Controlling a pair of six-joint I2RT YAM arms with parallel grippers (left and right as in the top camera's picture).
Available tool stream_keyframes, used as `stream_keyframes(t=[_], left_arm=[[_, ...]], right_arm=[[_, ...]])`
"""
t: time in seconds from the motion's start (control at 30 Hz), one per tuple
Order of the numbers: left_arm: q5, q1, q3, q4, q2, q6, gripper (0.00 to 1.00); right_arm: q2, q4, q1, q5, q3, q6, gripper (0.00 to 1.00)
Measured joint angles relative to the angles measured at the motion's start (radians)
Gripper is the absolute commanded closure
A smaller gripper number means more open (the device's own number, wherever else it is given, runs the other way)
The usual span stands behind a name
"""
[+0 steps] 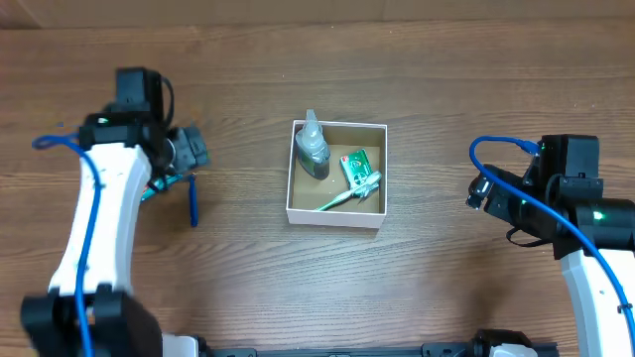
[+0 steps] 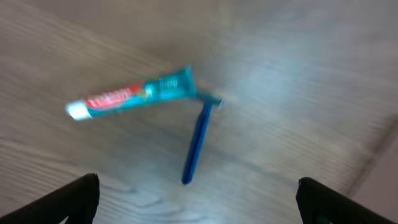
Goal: Pack container
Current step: 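Grasp the blue razor with the left gripper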
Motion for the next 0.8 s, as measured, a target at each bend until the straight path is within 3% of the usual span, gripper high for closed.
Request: stream_keyframes(t=[0.1,0.27,0.4,0.47,0.53,0.6,0.67,0.8], left_arm=[[0.042,0.003,-0.129,0.096,0.15,0.004,0.0],[0.078,0.003,-0.143,0.159,0.322,0.008,0.0],[0.109,0.005,-0.142,0.191,0.34,0.045,0.02],[0.109,0.005,-0.139,0.192,0.343,0.058,0.16],[0.11,0.005,-0.134,0.192,0.346,0.066,0.4],[0.109,0.005,-0.131,0.186,0.348,0.074,0.52],[0.112,0.005,-0.127,0.17,0.352,0.08,0.7],[0.112,0.005,-0.126,0.158,0.352,0.085,0.83]], right_arm=[[0.0,0.0,0.0,0.0,0.0,0.0,0.0],[0.0,0.0,0.0,0.0,0.0,0.001,0.0],[0.0,0.0,0.0,0.0,0.0,0.0,0.0],[0.0,0.0,0.0,0.0,0.0,0.0,0.0],[0.0,0.0,0.0,0.0,0.0,0.0,0.0],[0.0,0.0,0.0,0.0,0.0,0.0,0.0],[0.0,0.0,0.0,0.0,0.0,0.001,0.0],[0.0,0.0,0.0,0.0,0.0,0.0,0.0]])
